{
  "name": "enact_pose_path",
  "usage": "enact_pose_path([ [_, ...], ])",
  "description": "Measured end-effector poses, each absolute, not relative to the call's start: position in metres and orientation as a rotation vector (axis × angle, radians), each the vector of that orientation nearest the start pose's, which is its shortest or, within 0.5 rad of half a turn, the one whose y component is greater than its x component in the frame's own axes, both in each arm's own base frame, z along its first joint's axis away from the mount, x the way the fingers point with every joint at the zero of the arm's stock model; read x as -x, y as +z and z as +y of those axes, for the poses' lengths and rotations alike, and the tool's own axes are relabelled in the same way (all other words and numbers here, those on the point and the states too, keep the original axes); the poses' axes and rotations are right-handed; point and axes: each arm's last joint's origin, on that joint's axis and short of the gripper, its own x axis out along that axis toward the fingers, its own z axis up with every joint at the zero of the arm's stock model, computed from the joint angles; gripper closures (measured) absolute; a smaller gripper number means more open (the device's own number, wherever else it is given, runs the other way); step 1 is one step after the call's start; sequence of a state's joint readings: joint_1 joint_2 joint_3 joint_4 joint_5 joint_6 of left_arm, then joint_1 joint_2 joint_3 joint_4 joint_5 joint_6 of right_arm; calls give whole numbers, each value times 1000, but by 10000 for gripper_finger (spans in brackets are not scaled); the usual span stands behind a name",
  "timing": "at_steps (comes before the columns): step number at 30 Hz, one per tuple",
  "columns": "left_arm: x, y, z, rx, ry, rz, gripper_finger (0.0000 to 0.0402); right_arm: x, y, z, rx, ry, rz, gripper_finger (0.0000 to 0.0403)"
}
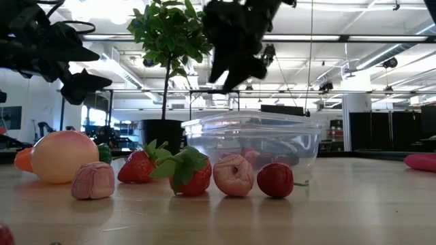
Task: Pick and placing Produce into tupperware
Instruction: Put the red cherry into the transparent bin
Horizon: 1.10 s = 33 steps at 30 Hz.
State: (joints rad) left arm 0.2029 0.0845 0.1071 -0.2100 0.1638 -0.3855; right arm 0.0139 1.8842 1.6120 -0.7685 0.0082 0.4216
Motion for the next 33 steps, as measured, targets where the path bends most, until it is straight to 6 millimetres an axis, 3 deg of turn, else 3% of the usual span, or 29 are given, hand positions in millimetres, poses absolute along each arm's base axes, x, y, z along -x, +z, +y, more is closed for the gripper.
enact_pose_path([
  [4,-94,173,15,419,74,174,109,-401,284,4,-322,-234,985,187],
  [7,-94,173,15,419,74,176,109,-394,289,9,-332,-244,1027,188],
  [10,-94,173,15,419,74,175,109,-386,291,29,-320,-239,1060,188],
  [13,-94,173,15,419,74,175,109,-376,292,63,-262,-222,1083,188],
  [17,-94,173,15,419,74,175,109,-360,284,110,-166,-256,1089,188],
  [21,-94,173,15,419,74,174,109,-345,275,144,-149,-256,1094,188],
  [28,-94,173,15,418,74,175,109,-333,246,178,-4,-182,1152,188],
  [33,-94,173,15,419,74,174,109,-331,225,196,-5,-79,1156,188],
])
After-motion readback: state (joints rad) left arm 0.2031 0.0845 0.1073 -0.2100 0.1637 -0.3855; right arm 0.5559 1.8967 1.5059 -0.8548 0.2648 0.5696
